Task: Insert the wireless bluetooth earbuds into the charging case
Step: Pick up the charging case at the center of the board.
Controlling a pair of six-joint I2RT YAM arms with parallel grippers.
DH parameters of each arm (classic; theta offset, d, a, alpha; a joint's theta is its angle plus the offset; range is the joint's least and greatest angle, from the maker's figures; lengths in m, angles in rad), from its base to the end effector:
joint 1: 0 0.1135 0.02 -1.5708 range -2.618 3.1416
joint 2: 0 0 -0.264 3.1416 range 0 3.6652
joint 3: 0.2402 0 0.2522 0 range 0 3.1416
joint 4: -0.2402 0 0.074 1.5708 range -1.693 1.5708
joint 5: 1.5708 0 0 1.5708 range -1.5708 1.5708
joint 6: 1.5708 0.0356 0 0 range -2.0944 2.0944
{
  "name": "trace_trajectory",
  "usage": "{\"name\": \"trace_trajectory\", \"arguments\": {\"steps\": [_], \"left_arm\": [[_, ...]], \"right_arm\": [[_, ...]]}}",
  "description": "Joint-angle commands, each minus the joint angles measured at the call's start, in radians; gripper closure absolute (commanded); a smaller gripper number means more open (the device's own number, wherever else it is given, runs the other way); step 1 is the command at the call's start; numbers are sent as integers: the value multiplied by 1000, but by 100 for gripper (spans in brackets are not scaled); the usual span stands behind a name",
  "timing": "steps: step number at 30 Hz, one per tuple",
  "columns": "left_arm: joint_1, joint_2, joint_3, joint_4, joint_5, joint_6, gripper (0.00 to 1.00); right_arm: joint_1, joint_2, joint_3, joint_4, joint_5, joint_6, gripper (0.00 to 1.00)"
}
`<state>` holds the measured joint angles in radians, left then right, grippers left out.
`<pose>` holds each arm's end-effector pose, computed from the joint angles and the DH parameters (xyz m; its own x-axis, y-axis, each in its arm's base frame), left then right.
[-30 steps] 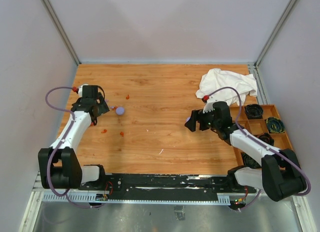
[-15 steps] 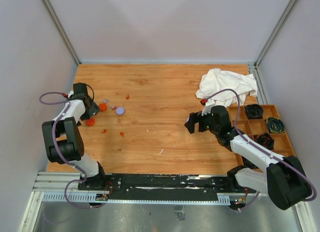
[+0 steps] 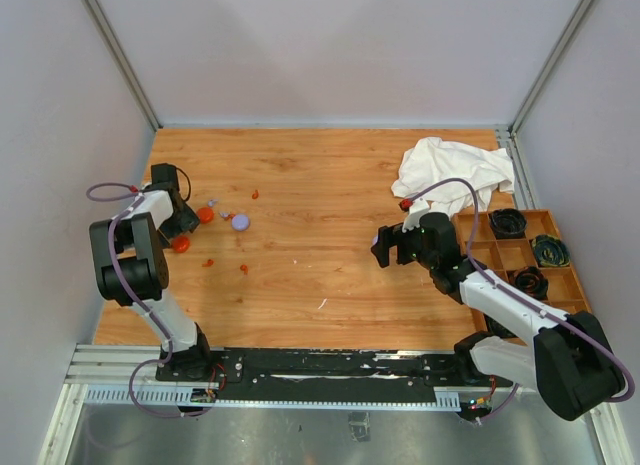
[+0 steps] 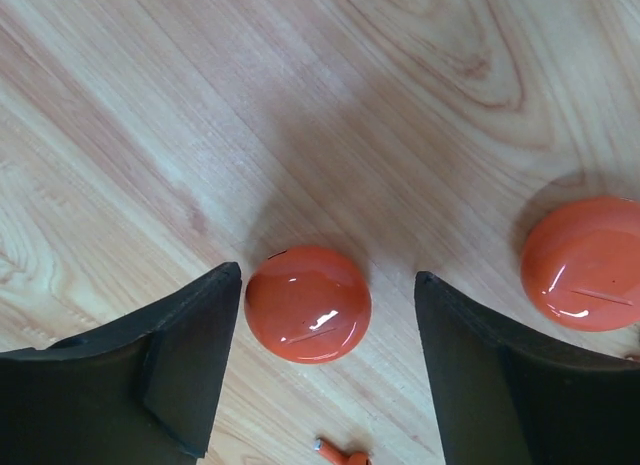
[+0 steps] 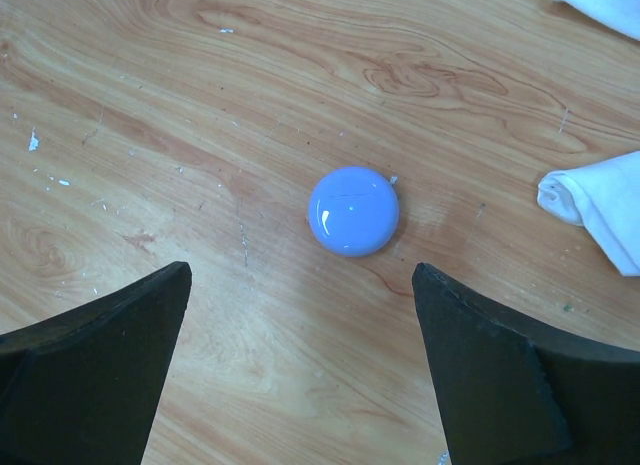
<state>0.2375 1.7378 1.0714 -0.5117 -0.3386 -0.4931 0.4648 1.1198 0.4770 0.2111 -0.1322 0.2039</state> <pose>0.3225 0.0902 0.1702 -0.6275 -0.6113 -0.4824 -0.7293 0.6783 0.0892 0.2091 0.1101 0.2066 -0.4779 -0.0151 -0.8783 -0.4642 0.8532 0.2379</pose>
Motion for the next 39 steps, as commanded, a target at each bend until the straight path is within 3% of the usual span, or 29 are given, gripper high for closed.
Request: {"name": "trace_trajectory", "arguments": {"steps": [1,16,26,33,39], "left_arm": [[6,19,9,-6,5,-17,27],[7,18,-15,-12,27,-13,48],[-19,-129,-61,-24,129,24,51],[-202,-212,-93,-23,168,27,52],[-455,-214,-78,-10,144,17,51]], "right_arm": [[30,-4,7,-2,32,-17,7],[34,1,10,-2,30,-18,9],[33,5,17,-8,8,-15,10],[34,-10,18,-8,-17,-5,11],[34,-15,19,-10,-53,13,11]]}}
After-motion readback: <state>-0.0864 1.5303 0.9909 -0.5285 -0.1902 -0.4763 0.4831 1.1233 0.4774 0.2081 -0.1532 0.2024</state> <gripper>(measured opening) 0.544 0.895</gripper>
